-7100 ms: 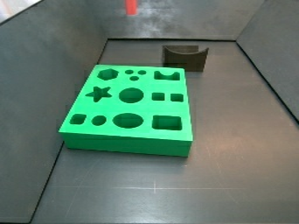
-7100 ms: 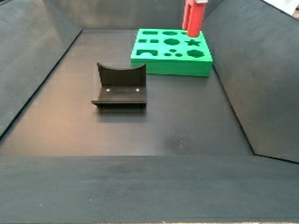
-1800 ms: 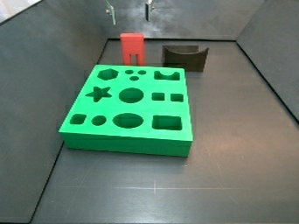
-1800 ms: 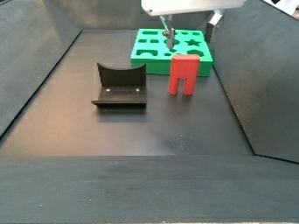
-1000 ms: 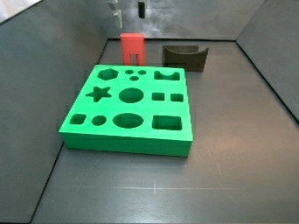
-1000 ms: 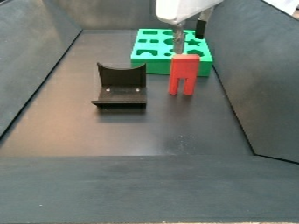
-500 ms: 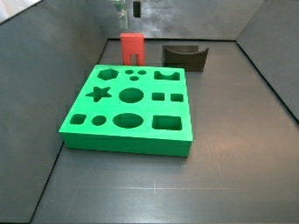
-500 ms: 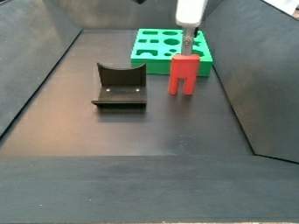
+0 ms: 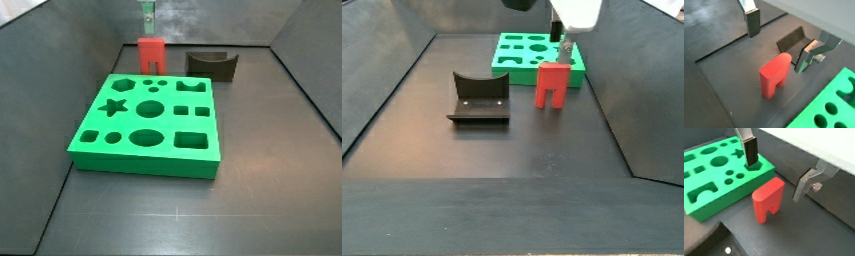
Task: Pick up the square-circle object. Move up. Rotate the square-circle object. Place the square-circle object on the fixture. Regrasp the square-circle object. Move to above the board. Insert the square-circle object.
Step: Rotate the square-circle object.
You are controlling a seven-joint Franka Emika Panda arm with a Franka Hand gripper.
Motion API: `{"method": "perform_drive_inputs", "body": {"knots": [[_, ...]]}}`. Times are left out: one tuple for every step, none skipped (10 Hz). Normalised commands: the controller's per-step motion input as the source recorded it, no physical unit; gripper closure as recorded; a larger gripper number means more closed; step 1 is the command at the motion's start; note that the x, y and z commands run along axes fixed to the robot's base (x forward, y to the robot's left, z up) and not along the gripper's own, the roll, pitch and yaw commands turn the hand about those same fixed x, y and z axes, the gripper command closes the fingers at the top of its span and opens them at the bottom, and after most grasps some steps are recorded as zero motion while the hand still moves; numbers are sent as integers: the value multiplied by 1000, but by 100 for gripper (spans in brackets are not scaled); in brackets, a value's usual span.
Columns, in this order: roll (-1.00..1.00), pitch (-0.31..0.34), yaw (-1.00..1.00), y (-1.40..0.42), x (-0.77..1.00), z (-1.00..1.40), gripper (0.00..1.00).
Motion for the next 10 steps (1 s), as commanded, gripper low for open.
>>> {"method": "perform_drive_inputs", "body": {"knots": [[8,7,1000,6,33,-32,0],[9,8,1000,6,33,-32,0],[9,8,1000,6,33,-32,0],[10,9,1000,6,33,-32,0],[10,9,1000,6,33,-32,0],[11,10,1000,6,33,-32,0],[12,10,1000,6,33,-32,0],[12,11,1000,6,33,-32,0],[13,12,1000,6,33,-31,0],[14,13,1000,5,33,-31,0]]}}
